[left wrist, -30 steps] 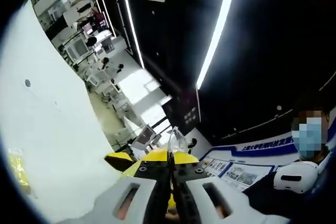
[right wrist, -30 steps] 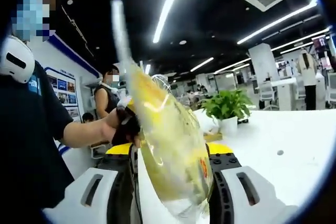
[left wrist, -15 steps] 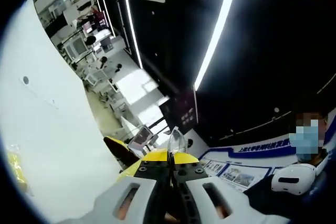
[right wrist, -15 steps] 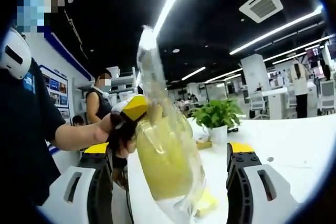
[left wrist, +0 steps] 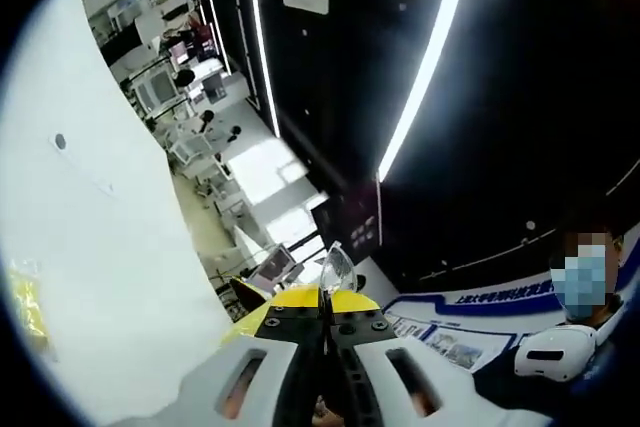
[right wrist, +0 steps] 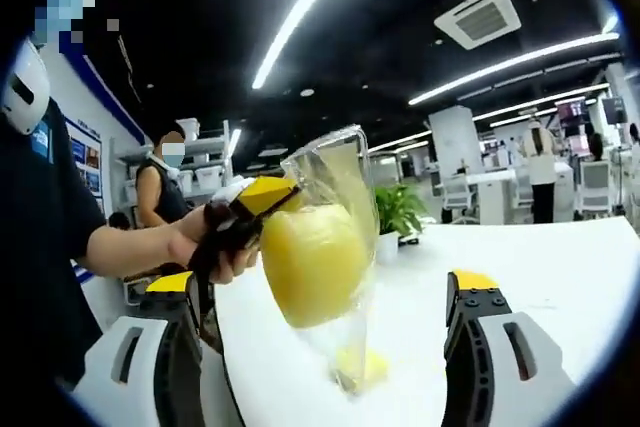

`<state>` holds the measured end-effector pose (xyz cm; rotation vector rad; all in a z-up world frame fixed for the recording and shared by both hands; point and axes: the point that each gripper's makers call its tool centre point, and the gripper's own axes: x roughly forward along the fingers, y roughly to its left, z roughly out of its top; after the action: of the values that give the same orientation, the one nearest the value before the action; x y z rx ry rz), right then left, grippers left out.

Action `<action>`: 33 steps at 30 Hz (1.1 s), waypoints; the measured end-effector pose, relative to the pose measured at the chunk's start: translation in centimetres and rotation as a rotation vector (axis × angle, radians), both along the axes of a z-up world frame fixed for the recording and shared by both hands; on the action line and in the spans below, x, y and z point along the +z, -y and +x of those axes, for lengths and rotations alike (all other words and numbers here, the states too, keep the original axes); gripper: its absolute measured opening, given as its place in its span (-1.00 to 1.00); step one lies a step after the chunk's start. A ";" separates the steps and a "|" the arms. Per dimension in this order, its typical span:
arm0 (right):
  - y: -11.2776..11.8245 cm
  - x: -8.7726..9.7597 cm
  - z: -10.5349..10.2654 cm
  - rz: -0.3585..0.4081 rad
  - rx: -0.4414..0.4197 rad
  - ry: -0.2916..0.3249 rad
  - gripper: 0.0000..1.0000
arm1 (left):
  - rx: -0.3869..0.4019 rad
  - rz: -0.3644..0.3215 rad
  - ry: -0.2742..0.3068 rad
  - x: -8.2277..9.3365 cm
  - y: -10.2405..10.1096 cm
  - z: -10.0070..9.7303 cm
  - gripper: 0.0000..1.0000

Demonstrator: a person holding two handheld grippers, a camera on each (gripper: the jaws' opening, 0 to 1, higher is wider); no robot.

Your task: Compare the silicone blocks by pressing each to a similar depth, holding the contact briefly, and releasing to observe deformation and rebound differences across the visible hardness samples.

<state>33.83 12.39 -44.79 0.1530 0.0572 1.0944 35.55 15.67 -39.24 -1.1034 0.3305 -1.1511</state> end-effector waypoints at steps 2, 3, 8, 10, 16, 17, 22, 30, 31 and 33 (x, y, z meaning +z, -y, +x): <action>0.8 -0.2 -0.2 0.007 -0.022 -0.006 0.92 | -0.001 0.003 -0.008 -0.4 0.2 0.0 -1.00; 1.4 -0.1 -0.2 0.012 -0.044 0.004 0.92 | 0.004 0.006 -0.018 -0.7 0.3 0.2 -1.00; 4.8 -1.0 -0.5 -0.018 -0.163 0.036 0.92 | 0.008 0.006 -0.049 -1.9 0.8 0.5 -1.00; 5.9 -1.5 -0.7 -0.024 -0.191 0.031 0.92 | 0.010 0.007 -0.066 -2.5 1.1 0.7 -1.00; 10.3 -3.3 -2.0 -0.105 -0.312 0.053 0.92 | 0.013 0.006 -0.103 -4.0 1.9 1.0 -1.00; 10.9 -3.5 -2.5 -0.099 -0.319 0.051 0.92 | 0.013 0.007 -0.110 -4.3 2.1 1.1 -1.00; 13.2 -6.6 -3.9 -0.147 -0.356 -0.033 0.92 | 0.011 0.013 -0.152 -6.4 3.3 1.2 -1.00; 15.8 -9.6 -5.4 -0.224 -0.429 -0.105 0.92 | 0.015 0.015 -0.235 -9.7 5.3 2.2 -1.00; 15.9 -9.9 -5.8 -0.219 -0.425 -0.122 0.92 | 0.013 0.016 -0.252 -10.4 5.7 2.4 -1.00; 16.3 -10.3 -6.1 -0.236 -0.434 -0.121 0.92 | 0.015 0.029 -0.271 -11.4 6.1 2.7 -1.00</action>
<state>27.73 -3.91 -55.08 0.0158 0.2496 0.6386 38.20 9.53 -50.67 -1.2362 0.5469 -0.9804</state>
